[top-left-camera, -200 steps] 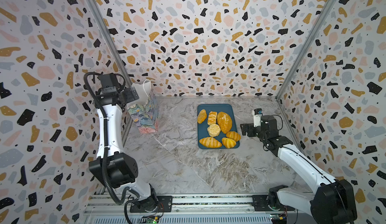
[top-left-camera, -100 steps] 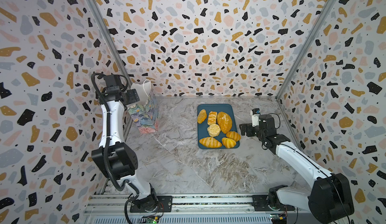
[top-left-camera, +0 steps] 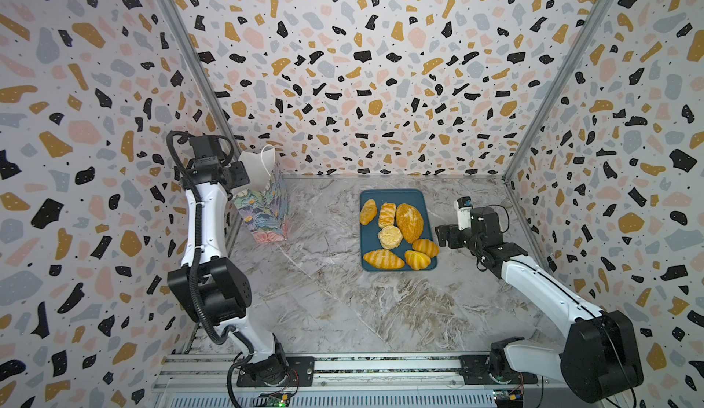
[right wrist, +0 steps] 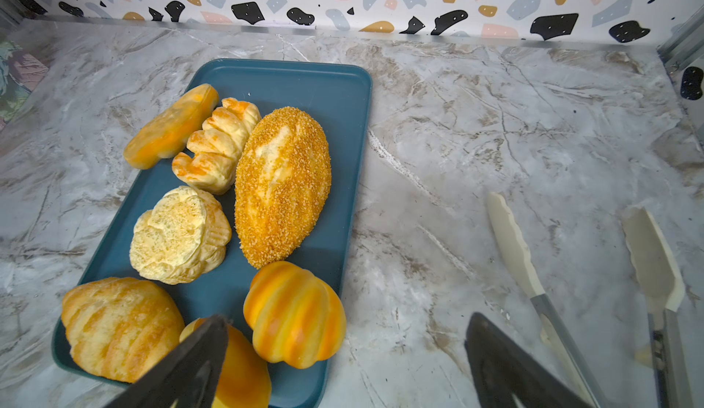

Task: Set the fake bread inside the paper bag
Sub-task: 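Grasp the white rim of the paper bag with the left gripper, then lift and carry the paper bag with the left gripper toward the bread tray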

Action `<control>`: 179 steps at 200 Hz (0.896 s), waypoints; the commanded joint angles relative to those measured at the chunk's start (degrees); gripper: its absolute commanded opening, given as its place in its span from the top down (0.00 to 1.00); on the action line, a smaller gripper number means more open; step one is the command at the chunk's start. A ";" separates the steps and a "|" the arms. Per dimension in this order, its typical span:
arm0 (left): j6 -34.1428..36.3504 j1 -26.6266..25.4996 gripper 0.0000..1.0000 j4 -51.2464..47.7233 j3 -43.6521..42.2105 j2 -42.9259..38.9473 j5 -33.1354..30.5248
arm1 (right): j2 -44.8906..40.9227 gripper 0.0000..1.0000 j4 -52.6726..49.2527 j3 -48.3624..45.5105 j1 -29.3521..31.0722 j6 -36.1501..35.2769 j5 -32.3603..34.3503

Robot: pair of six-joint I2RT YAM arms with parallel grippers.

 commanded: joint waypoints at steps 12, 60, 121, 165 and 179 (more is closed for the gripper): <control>0.16 0.28 0.41 1.72 -0.50 1.47 0.61 | -0.33 0.01 -0.89 2.32 0.22 -0.63 0.15; -0.20 0.25 0.54 2.39 -1.20 1.93 0.97 | -0.12 0.01 -0.92 2.42 0.18 -0.80 0.05; -0.27 0.28 0.78 4.01 -2.57 1.92 1.89 | -0.26 0.01 -1.07 2.32 0.18 -0.80 -0.11; -1.16 0.27 1.00 4.51 -3.26 1.78 3.72 | -0.12 0.01 -1.05 2.48 0.18 -0.80 -0.10; -1.83 0.26 1.00 5.03 -3.98 1.09 4.42 | -0.12 0.01 -1.05 2.45 0.18 -0.89 -0.11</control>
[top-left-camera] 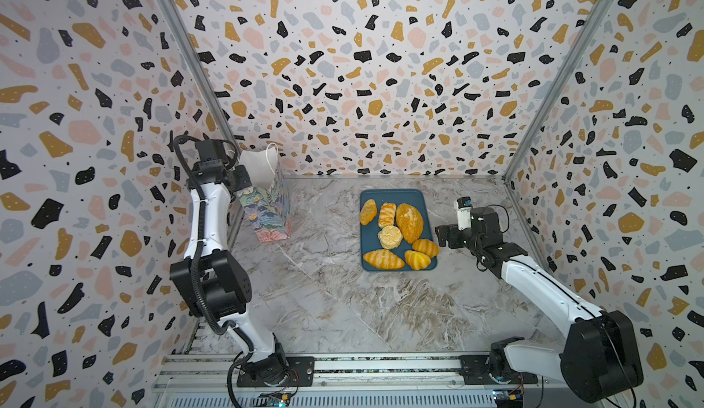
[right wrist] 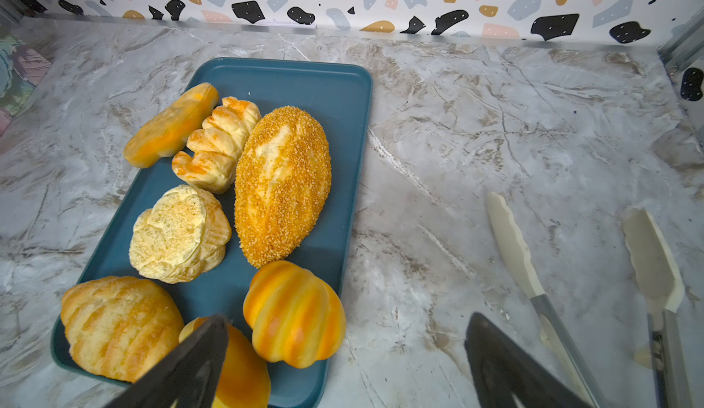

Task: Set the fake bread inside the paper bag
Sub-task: 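Lift and carry the paper bag with the left gripper toward the bread tray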

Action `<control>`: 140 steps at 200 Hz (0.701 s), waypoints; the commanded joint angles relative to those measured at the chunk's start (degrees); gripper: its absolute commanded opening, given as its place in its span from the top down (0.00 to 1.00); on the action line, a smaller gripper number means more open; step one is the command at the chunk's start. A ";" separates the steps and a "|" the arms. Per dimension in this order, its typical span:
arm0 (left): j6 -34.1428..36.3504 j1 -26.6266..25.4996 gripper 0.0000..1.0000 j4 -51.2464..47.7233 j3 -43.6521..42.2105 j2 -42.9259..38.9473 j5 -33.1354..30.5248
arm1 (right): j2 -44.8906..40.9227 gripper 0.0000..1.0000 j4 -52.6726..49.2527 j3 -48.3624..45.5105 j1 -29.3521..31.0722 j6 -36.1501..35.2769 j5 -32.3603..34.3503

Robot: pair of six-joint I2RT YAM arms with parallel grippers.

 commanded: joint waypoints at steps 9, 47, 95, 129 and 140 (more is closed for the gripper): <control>-1.49 0.28 1.00 2.89 -2.26 -1.46 2.87 | -0.07 0.01 -1.05 2.59 0.18 -0.69 -0.06; -4.02 0.26 1.00 4.94 -6.69 -4.64 10.01 | -0.60 0.01 -1.73 3.01 0.18 -0.76 0.03; -10.15 0.28 1.00 8.28 -12.91 -10.34 12.14 | -2.35 0.01 -2.62 2.95 0.16 0.22 -0.47; -13.05 0.19 1.00 9.65 -15.79 -12.18 20.44 | -3.92 0.01 -3.02 2.86 0.20 1.23 -0.83; -13.12 0.19 1.00 9.78 -16.79 -13.32 21.18 | -4.50 0.01 -3.24 2.70 0.20 1.42 -1.03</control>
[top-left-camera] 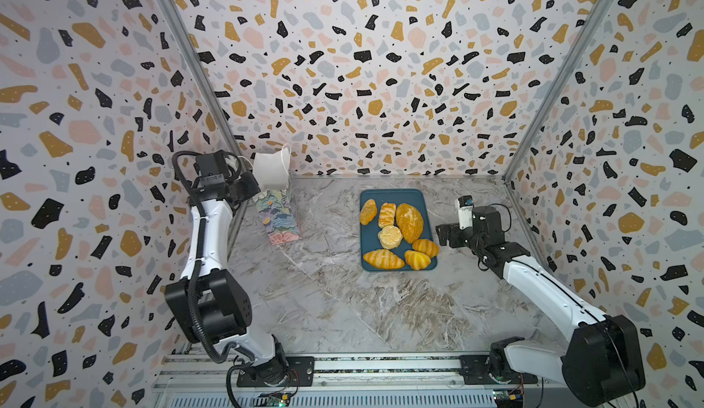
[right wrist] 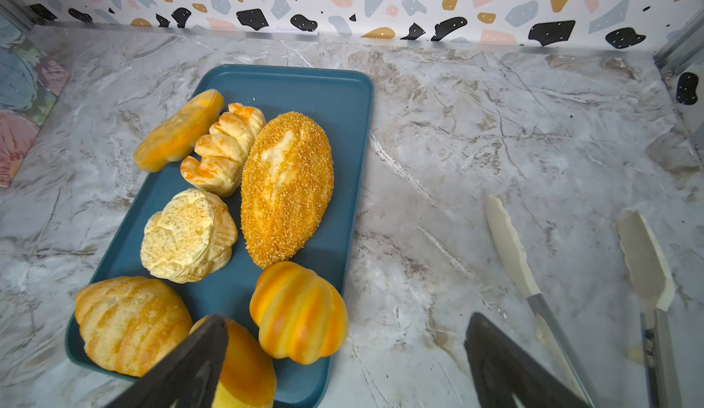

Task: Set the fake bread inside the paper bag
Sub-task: 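Lift and carry the paper bag with the left gripper toward the bread tray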

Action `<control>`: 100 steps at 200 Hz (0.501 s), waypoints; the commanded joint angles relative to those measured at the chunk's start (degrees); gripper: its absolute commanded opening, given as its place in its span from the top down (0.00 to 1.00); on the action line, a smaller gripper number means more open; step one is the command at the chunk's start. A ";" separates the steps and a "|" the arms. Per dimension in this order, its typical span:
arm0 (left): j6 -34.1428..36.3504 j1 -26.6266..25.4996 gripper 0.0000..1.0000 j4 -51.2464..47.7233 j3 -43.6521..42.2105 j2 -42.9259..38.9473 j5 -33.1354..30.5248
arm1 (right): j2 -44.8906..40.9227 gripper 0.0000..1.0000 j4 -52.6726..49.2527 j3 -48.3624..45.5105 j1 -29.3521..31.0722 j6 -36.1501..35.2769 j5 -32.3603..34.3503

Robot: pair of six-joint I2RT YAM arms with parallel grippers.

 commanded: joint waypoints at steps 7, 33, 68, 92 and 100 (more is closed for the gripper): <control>-2.63 0.08 1.00 2.99 -2.16 -3.42 5.70 | -2.91 0.01 -1.93 1.79 0.20 1.02 -0.66; -4.31 0.04 1.00 3.00 -4.10 -6.55 6.06 | -3.90 0.01 -2.58 1.75 0.21 1.22 -0.85; -5.18 -2.07 1.00 3.71 -7.91 -10.67 7.98 | -3.92 0.01 -3.73 2.62 0.21 0.71 -1.56; -6.33 -3.32 1.00 4.56 -10.57 -13.51 8.67 | -4.16 0.01 -4.62 2.94 0.20 0.86 -2.04; -7.18 -3.64 1.00 5.08 -11.53 -14.50 9.03 | -4.34 0.01 -4.84 2.76 0.21 1.08 -2.16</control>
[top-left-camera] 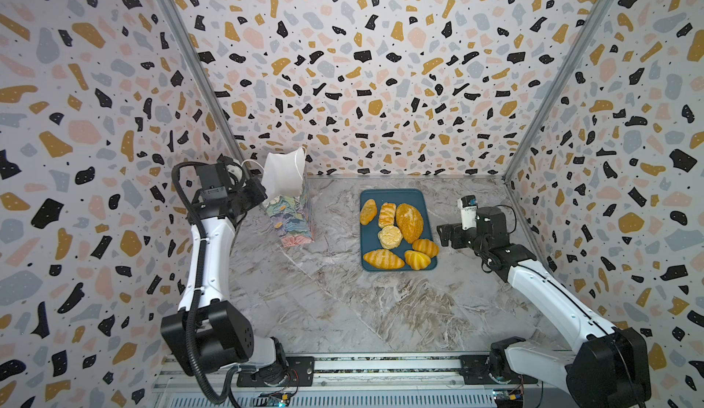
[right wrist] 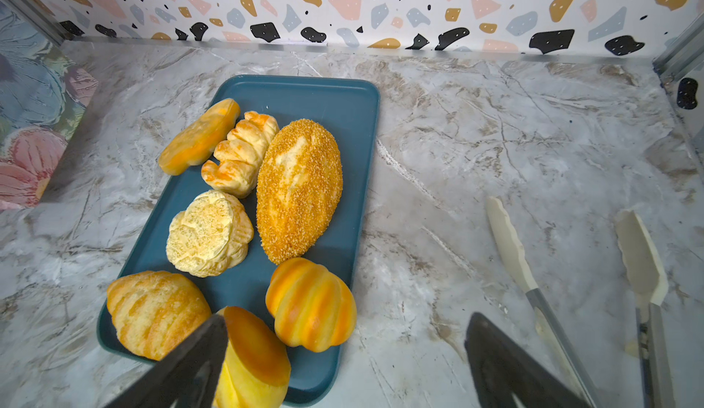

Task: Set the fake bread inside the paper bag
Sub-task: 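Lift and carry the paper bag with the left gripper toward the bread tray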

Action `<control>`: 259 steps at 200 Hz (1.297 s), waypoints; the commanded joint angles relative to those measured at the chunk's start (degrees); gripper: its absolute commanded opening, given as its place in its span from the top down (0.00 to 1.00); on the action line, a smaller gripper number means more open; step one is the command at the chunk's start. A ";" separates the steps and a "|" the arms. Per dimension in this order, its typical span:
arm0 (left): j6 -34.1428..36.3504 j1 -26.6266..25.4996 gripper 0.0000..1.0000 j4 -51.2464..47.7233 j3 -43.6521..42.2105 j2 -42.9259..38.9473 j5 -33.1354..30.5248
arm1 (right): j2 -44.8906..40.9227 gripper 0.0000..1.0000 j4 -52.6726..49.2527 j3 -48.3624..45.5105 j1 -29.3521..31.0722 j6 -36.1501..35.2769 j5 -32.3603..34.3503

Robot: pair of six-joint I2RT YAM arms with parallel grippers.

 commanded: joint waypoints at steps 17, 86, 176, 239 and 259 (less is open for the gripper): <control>-3.45 -2.55 1.00 3.85 -4.00 -4.42 2.96 | -2.31 0.01 -2.11 2.08 0.21 0.94 -0.95; -8.79 -9.30 1.00 8.39 -10.60 -9.68 1.89 | -3.46 0.01 -2.90 1.49 0.22 1.29 -0.68; -9.96 -14.74 1.00 9.49 -14.25 -10.75 -2.35 | -3.82 0.01 -3.98 1.23 0.34 2.13 -0.59; -11.22 -15.09 1.00 10.25 -14.81 -10.95 -2.50 | -4.26 0.01 -3.88 0.76 0.29 2.28 -0.45; -11.38 -15.09 0.90 10.47 -15.56 -10.79 -2.57 | -4.09 0.01 -3.95 0.69 0.25 2.37 -0.57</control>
